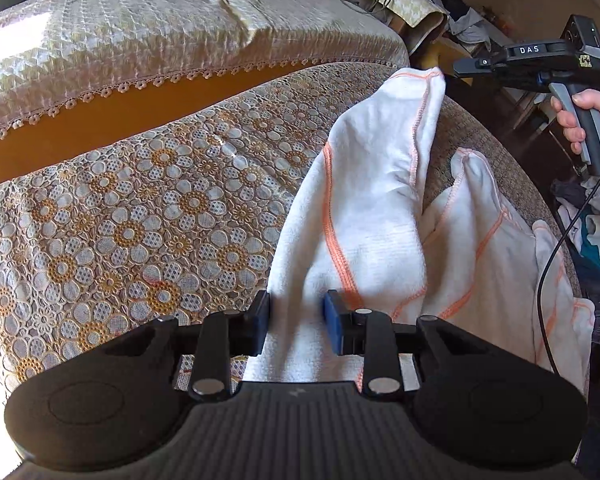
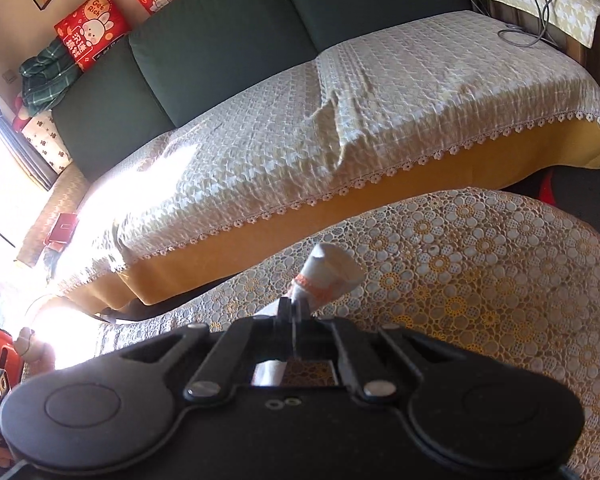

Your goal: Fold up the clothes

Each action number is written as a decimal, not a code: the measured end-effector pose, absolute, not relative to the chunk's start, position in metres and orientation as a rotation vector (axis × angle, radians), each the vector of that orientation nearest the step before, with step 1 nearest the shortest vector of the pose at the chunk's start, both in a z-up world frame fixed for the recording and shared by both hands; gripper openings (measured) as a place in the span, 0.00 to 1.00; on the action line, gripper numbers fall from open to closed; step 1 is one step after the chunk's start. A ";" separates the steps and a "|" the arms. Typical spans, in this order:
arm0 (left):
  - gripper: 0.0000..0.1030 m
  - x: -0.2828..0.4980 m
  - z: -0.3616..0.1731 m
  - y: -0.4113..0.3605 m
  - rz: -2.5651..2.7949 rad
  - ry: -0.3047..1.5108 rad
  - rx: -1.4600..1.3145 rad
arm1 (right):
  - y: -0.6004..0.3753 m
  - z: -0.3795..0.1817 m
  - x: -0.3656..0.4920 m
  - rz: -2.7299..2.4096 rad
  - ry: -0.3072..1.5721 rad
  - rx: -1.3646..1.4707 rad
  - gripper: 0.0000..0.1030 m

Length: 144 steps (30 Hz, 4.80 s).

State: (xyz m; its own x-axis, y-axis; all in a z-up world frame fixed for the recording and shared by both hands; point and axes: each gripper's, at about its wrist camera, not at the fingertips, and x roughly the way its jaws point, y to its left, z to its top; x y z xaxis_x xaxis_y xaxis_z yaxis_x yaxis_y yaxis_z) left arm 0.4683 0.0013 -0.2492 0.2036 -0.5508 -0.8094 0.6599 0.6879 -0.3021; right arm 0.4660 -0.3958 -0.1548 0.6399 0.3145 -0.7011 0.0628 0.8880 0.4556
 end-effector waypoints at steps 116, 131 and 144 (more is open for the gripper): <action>0.07 0.219 -0.272 -0.074 -0.947 0.327 1.200 | -0.352 -0.150 0.235 -0.051 0.910 0.305 1.00; 0.07 0.221 -0.274 -0.074 -0.933 0.370 1.164 | -0.297 -0.200 0.319 -0.091 0.959 0.020 1.00; 0.07 0.226 -0.272 -0.072 -0.929 0.392 1.138 | -0.324 -0.209 0.321 -0.135 1.003 0.206 1.00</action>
